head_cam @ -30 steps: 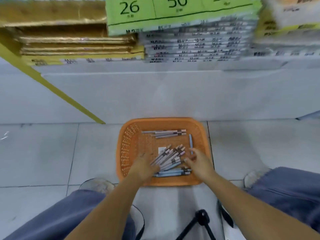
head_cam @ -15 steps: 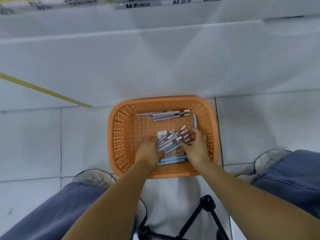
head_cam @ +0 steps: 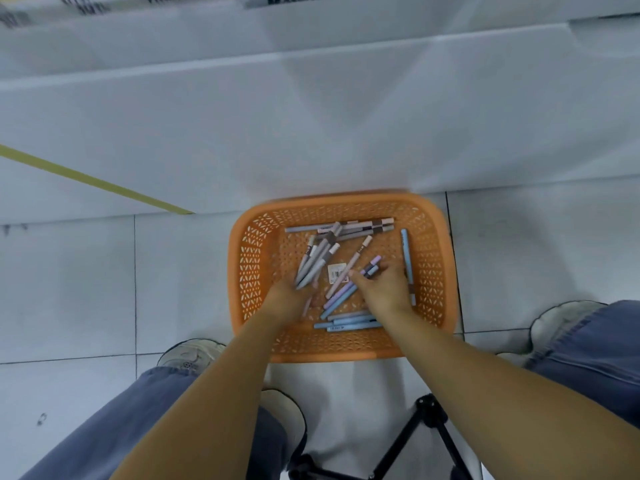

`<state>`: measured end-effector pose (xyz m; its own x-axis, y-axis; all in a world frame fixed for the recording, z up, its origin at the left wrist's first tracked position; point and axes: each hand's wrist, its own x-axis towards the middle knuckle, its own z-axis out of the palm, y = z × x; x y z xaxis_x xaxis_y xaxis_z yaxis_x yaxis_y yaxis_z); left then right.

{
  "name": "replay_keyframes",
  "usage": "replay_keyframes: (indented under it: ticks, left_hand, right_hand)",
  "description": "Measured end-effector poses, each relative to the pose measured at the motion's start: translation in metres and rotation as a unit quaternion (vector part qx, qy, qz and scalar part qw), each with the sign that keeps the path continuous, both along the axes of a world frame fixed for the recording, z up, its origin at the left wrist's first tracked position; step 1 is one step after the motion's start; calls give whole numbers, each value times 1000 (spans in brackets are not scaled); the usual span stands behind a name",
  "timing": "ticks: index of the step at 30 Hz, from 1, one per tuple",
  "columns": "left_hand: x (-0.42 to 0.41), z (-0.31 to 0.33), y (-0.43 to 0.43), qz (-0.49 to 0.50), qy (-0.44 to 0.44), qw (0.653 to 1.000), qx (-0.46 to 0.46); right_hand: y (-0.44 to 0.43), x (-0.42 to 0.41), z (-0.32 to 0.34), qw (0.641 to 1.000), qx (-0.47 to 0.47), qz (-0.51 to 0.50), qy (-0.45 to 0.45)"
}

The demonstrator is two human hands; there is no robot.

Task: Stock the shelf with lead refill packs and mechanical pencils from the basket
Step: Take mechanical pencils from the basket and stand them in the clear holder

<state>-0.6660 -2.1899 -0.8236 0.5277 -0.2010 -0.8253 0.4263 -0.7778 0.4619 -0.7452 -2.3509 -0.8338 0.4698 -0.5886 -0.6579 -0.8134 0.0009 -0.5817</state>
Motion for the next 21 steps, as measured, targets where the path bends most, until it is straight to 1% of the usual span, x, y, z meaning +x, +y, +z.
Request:
replay_keyframes:
  ticks: [2,5,8,13,18,21]
  left_hand:
    - [1,0,10,18,7,1000,0]
    - [-2,0,22,28,17,999,-2]
    - [-6,0,27,47,20,999,-16]
    - [-6,2,25,75,13,996,-48]
    - [-10,7,20,83,16,994,-65]
    - [-13,18,15,92,26,992,-82]
  right_hand:
    - [3,5,0,999,-17,32,21]
    - [10,11,0,996,-61,49,46]
    - [19,17,-1,995,-74,61,39]
    - [20,25,-6,994,-83,39,52]
    - [11,25,-6,999,-28,9,41]
    - [-3,23,5,998,56,16,-4]
